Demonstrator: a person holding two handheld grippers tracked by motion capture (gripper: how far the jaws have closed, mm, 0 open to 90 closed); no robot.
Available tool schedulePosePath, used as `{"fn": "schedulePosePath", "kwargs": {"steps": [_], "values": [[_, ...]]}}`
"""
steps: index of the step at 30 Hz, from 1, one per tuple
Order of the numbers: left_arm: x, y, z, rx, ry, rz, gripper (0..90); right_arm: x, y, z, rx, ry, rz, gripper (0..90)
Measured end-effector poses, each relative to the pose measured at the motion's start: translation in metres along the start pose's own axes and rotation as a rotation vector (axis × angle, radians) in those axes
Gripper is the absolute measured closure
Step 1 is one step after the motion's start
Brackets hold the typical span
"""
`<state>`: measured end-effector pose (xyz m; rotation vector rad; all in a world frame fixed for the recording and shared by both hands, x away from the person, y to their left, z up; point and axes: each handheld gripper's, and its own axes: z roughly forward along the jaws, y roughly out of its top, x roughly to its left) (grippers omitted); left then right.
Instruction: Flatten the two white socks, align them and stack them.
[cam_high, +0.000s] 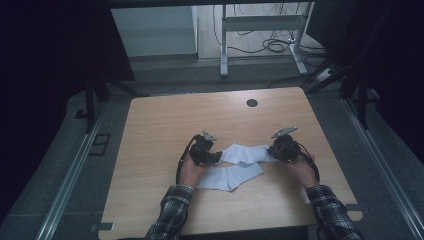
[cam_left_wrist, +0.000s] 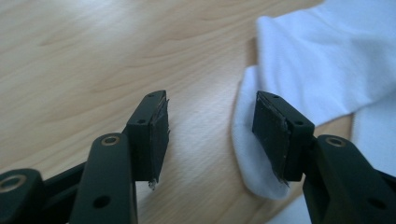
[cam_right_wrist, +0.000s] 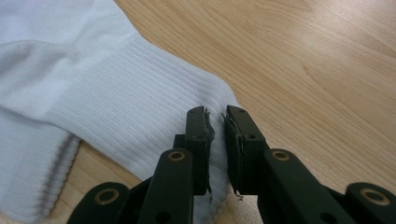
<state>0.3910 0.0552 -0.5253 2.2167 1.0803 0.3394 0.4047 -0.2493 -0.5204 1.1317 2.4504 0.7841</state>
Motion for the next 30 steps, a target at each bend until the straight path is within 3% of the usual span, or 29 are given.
{"fn": "schedulePosePath", "kwargs": {"steps": [5, 6, 8, 10, 13, 14, 17, 19, 21, 23, 26, 28, 30], "values": [[-0.010, -0.002, 0.007, 0.018, -0.018, 0.037, 45.4, 0.000, 0.000, 0.000, -0.003, 0.001, 0.003, 78.0], [-0.010, -0.002, 0.007, 0.015, -0.033, 0.030, 48.2, 0.000, 0.000, 0.000, -0.003, 0.001, 0.004, 78.0], [-0.010, -0.002, 0.006, 0.012, -0.039, 0.033, 59.5, 0.000, -0.001, 0.000, -0.004, 0.001, 0.004, 78.0], [-0.009, -0.002, 0.005, 0.022, -0.070, 0.027, 78.4, 0.000, -0.001, 0.000, -0.003, 0.003, 0.012, 78.8], [-0.006, 0.000, -0.003, 0.003, 0.010, 0.058, 83.9, 0.000, 0.000, -0.001, -0.002, 0.007, 0.005, 81.1], [-0.002, 0.001, -0.009, -0.019, 0.021, 0.042, 84.1, 0.000, 0.001, -0.003, -0.012, 0.013, 0.008, 81.6], [0.012, 0.005, -0.031, -0.083, 0.069, -0.004, 84.1, -0.002, 0.010, -0.012, -0.082, 0.015, 0.017, 81.5], [0.021, 0.006, -0.043, -0.103, 0.130, -0.031, 83.6, -0.002, 0.020, -0.017, -0.132, 0.021, 0.020, 75.0], [0.030, 0.003, -0.047, -0.093, 0.154, -0.062, 73.5, -0.001, 0.028, -0.017, -0.137, 0.017, 0.026, 62.4], [0.037, -0.002, -0.049, -0.085, 0.187, -0.077, 64.1, -0.001, 0.033, -0.018, -0.136, -0.008, 0.030, 59.3], [0.046, -0.010, -0.045, -0.083, 0.174, -0.111, 54.4, -0.004, 0.032, -0.017, -0.124, 0.003, 0.060, 57.9], [0.049, -0.011, -0.038, -0.061, 0.184, -0.111, 50.2, -0.004, 0.029, -0.013, -0.109, 0.017, 0.080, 55.9], [0.051, -0.013, -0.029, -0.064, 0.159, -0.112, 47.9, -0.002, 0.025, -0.005, -0.084, 0.025, 0.092, 54.3]]}}
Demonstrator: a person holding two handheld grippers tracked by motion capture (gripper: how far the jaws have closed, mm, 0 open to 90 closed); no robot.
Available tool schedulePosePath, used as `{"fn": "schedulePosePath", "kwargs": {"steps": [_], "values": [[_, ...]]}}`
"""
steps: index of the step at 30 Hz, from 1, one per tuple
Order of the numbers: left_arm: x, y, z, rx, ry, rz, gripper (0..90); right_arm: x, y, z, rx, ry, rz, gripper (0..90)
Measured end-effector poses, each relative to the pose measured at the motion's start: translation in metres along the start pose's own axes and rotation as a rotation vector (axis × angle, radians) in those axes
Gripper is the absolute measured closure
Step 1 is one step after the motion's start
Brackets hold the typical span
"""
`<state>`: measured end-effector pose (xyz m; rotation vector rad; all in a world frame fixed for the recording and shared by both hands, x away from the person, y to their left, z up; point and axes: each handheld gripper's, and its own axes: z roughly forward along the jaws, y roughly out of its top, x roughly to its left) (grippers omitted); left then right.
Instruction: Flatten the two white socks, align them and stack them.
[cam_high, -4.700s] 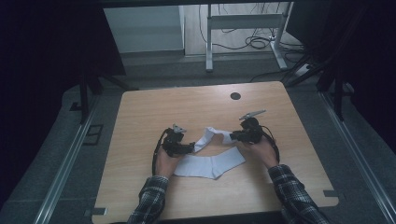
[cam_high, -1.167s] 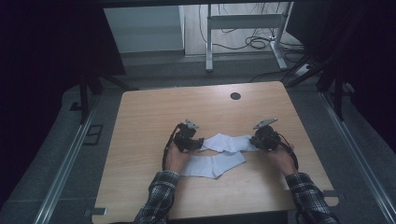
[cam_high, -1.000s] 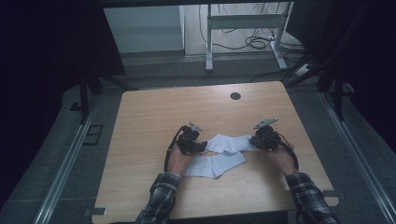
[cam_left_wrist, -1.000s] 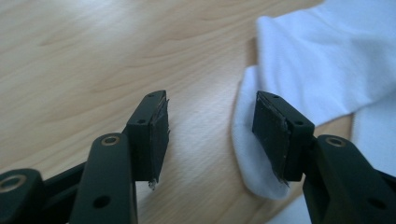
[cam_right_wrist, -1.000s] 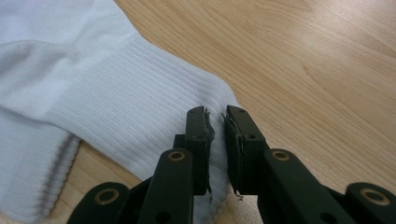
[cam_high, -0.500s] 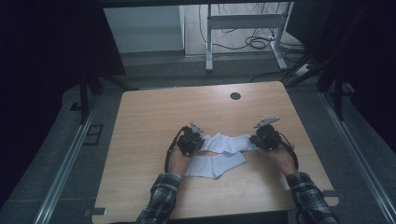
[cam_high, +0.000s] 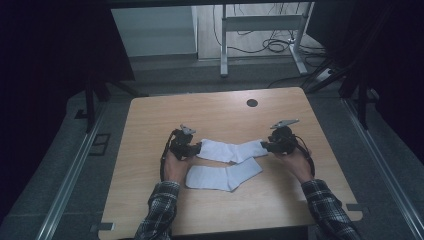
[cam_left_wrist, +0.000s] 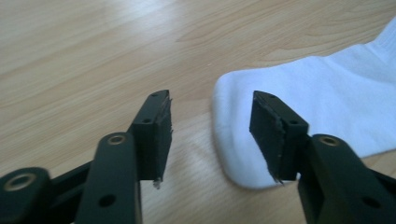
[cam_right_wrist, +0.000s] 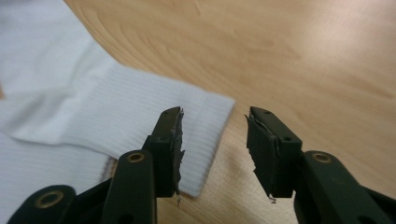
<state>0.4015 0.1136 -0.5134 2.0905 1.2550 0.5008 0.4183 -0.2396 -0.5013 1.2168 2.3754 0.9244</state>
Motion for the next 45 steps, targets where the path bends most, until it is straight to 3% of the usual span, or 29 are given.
{"fn": "schedulePosePath", "kwargs": {"steps": [5, 6, 7, 8, 9, 10, 11, 12, 15, 22, 26, 32, 38, 42, 45], "values": [[-0.004, -0.005, 0.019, 0.052, -0.008, 0.005, 48.4, 0.003, -0.009, 0.020, 0.048, 0.015, 0.025, 54.6], [-0.004, -0.008, 0.021, 0.053, -0.022, 0.007, 52.8, 0.004, -0.011, 0.023, 0.061, 0.016, 0.020, 59.5], [-0.003, -0.009, 0.021, 0.037, -0.068, -0.018, 60.7, 0.005, -0.011, 0.023, 0.047, 0.025, 0.030, 69.9], [-0.003, -0.010, 0.021, 0.035, -0.077, -0.029, 69.8, 0.006, -0.011, 0.023, 0.050, 0.041, 0.042, 77.3], [-0.003, -0.010, 0.020, 0.038, -0.089, -0.027, 76.6, 0.007, -0.010, 0.022, 0.054, 0.040, 0.038, 79.0], [-0.004, -0.009, 0.019, 0.044, -0.071, -0.010, 83.3, 0.008, -0.009, 0.022, 0.056, 0.031, 0.021, 80.4], [-0.005, -0.008, 0.017, 0.045, -0.062, 0.003, 84.1, 0.011, -0.008, 0.020, 0.052, 0.023, 0.002, 80.7], [-0.005, -0.007, 0.013, 0.034, -0.059, 0.009, 84.5, 0.011, -0.007, 0.018, 0.043, 0.023, -0.011, 80.8], [-0.002, -0.004, -0.002, -0.020, -0.079, -0.022, 84.5, 0.014, -0.003, 0.007, 0.000, 0.036, -0.015, 80.7], [-0.007, -0.001, -0.046, -0.091, -0.094, 0.007, 84.6, 0.022, 0.007, -0.023, -0.057, 0.060, -0.052, 80.6], [-0.015, -0.013, -0.071, -0.107, -0.107, 0.029, 84.5, 0.030, 0.007, -0.041, -0.085, 0.088, -0.075, 80.6], [-0.026, -0.047, -0.098, -0.113, -0.126, 0.037, 84.4, 0.045, -0.006, -0.060, -0.094, 0.144, -0.108, 80.6], [-0.034, -0.078, -0.102, -0.073, -0.127, 0.030, 84.2, 0.059, -0.019, -0.053, -0.050, 0.199, -0.131, 80.4], [-0.038, -0.089, -0.091, -0.017, -0.089, 0.043, 83.8, 0.064, -0.024, -0.035, -0.010, 0.192, -0.151, 80.1], [-0.043, -0.092, -0.081, 0.024, -0.031, 0.069, 77.3, 0.066, -0.028, -0.019, 0.039, 0.145, -0.183, 76.9]]}}
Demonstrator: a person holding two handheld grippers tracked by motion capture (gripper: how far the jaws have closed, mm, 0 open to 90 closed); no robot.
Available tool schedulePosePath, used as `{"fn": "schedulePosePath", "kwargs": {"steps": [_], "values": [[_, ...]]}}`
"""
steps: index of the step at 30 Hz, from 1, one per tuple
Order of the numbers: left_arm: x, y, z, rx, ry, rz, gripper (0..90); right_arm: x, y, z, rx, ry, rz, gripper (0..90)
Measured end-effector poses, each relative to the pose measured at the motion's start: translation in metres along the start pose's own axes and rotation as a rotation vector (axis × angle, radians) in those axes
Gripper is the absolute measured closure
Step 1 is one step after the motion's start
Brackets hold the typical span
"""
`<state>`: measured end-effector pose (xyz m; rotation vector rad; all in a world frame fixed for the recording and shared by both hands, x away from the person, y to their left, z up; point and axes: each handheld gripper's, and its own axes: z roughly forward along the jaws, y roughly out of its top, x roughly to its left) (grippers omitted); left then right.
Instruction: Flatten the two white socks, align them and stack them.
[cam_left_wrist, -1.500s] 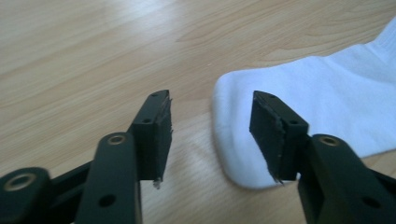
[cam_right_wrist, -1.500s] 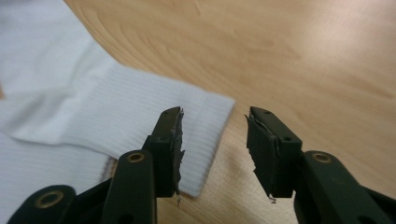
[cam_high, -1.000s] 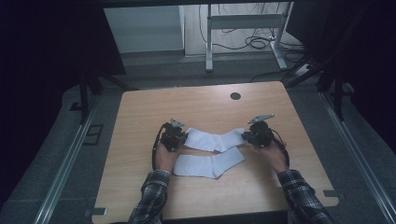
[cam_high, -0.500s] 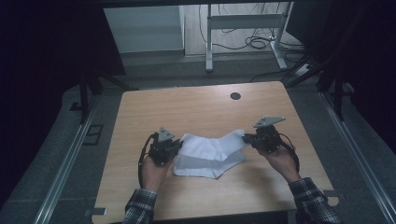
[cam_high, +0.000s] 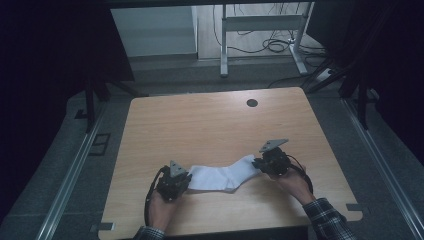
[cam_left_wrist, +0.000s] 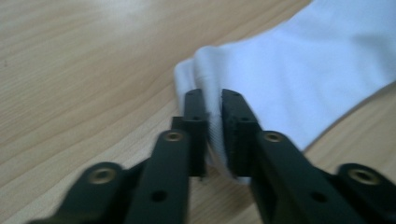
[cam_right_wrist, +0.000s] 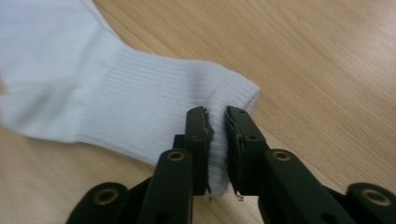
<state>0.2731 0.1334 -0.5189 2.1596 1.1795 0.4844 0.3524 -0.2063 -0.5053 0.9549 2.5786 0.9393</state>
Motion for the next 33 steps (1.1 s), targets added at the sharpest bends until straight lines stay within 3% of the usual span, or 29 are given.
{"fn": "schedulePosePath", "kwargs": {"steps": [1, 3, 6, 9, 12, 14, 17, 21, 24, 26, 28, 30, 31, 33], "values": [[-0.002, -0.001, 0.005, 0.010, 0.028, 0.011, 72.3, -0.001, -0.001, 0.003, 0.011, -0.011, -0.002, 73.9], [0.000, -0.003, 0.012, 0.024, 0.029, 0.003, 65.5, -0.004, -0.005, 0.010, 0.038, -0.018, 0.005, 65.7], [0.004, 0.000, 0.006, -0.030, 0.018, -0.032, 51.3, -0.007, -0.007, 0.004, 0.005, -0.027, 0.024, 57.3], [0.009, 0.001, -0.004, -0.057, -0.007, -0.037, 41.1, -0.011, -0.008, -0.009, -0.044, -0.030, 0.037, 51.5], [0.011, -0.004, -0.006, -0.043, -0.037, -0.045, 48.2, -0.014, -0.014, -0.017, -0.056, -0.027, 0.054, 48.1], [0.012, -0.005, -0.002, -0.029, -0.081, -0.045, 56.9, -0.015, -0.018, -0.019, -0.054, -0.022, 0.059, 48.8], [0.009, -0.002, 0.003, -0.013, -0.071, -0.029, 62.2, -0.015, -0.021, -0.016, -0.046, -0.013, 0.066, 51.0], [0.006, 0.007, 0.000, -0.021, -0.058, -0.008, 85.5, -0.011, -0.018, -0.011, -0.036, -0.005, 0.041, 52.4], [0.006, 0.020, -0.010, -0.072, -0.046, 0.010, 86.3, -0.009, -0.018, -0.010, -0.038, -0.008, 0.035, 53.2], [0.007, 0.024, -0.007, -0.061, -0.034, 0.007, 85.9, -0.009, -0.018, -0.011, -0.041, -0.012, 0.037, 53.3], [0.011, 0.022, 0.003, -0.006, -0.025, 0.003, 79.1, -0.011, -0.020, -0.013, -0.039, -0.017, 0.042, 53.2], [0.016, 0.013, 0.009, 0.010, 0.027, -0.014, 60.2, -0.014, -0.024, -0.015, -0.040, -0.021, 0.045, 52.0], [0.019, 0.008, 0.007, -0.005, 0.023, -0.033, 56.2, -0.016, -0.026, -0.016, -0.041, -0.022, 0.053, 51.1], [0.027, 0.000, 0.001, -0.026, -0.024, -0.066, 40.5, -0.022, -0.033, -0.019, -0.037, -0.026, 0.064, 47.9]]}}
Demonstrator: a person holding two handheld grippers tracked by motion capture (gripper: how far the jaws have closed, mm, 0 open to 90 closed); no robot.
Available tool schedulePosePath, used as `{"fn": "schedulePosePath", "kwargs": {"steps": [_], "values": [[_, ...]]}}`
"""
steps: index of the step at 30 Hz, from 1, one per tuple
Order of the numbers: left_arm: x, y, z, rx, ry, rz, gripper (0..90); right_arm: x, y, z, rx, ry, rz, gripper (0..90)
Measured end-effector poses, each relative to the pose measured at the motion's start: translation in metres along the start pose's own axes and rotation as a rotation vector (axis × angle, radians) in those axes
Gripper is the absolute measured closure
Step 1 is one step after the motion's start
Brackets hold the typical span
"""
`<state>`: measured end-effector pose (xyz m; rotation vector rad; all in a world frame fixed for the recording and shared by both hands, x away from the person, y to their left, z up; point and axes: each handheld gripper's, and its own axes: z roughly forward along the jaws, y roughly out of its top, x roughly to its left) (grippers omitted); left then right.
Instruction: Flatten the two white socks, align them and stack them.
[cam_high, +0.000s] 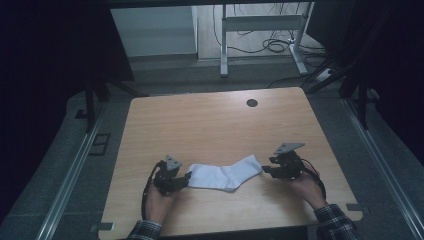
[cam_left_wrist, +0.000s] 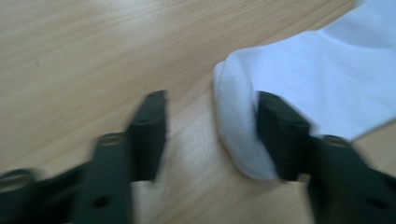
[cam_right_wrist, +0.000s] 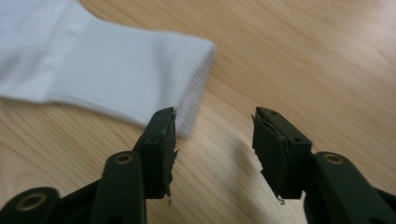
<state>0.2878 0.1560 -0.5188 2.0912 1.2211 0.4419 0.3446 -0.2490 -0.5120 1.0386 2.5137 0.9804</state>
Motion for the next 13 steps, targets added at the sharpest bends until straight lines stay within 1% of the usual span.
{"fn": "schedulePosePath", "kwargs": {"steps": [1, 2, 3, 4, 5, 6, 7, 8, 9, 10, 13], "values": [[0.003, -0.004, -0.004, -0.005, -0.004, -0.004, 35.9, -0.003, -0.004, 0.000, 0.006, -0.001, 0.002, 46.5], [0.005, -0.010, -0.007, -0.009, -0.011, -0.003, 34.7, -0.006, -0.007, 0.000, 0.016, -0.008, 0.005, 44.6], [0.006, -0.015, -0.008, -0.009, -0.022, -0.003, 30.7, -0.008, -0.012, 0.000, 0.025, -0.017, 0.002, 42.5], [0.008, -0.021, -0.009, 0.002, -0.020, -0.002, 27.2, -0.010, -0.016, 0.002, 0.032, -0.018, -0.004, 39.9], [0.009, -0.026, -0.009, 0.015, -0.020, -0.001, 27.1, -0.011, -0.020, 0.003, 0.041, -0.016, -0.012, 35.0], [0.010, -0.030, -0.009, 0.029, -0.032, -0.001, 25.7, -0.013, -0.023, 0.004, 0.015, -0.009, -0.018, 30.6], [0.011, -0.034, -0.007, 0.045, -0.036, 0.002, 21.0, -0.015, -0.025, 0.004, 0.005, -0.003, -0.021, 25.7], [0.011, -0.039, -0.005, 0.036, -0.023, 0.026, 14.9, -0.016, -0.026, 0.005, -0.001, -0.007, -0.023, 20.9], [0.012, -0.041, -0.005, 0.027, -0.029, 0.042, 10.7, -0.017, -0.028, 0.005, -0.007, -0.010, -0.016, 17.2], [0.013, -0.041, -0.005, 0.029, -0.030, 0.043, 9.9, -0.018, -0.029, 0.006, -0.019, -0.017, -0.013, 15.5], [0.012, -0.041, -0.004, 0.025, -0.031, 0.046, 9.6, -0.017, -0.031, 0.007, -0.035, -0.021, -0.005, 14.3]]}}
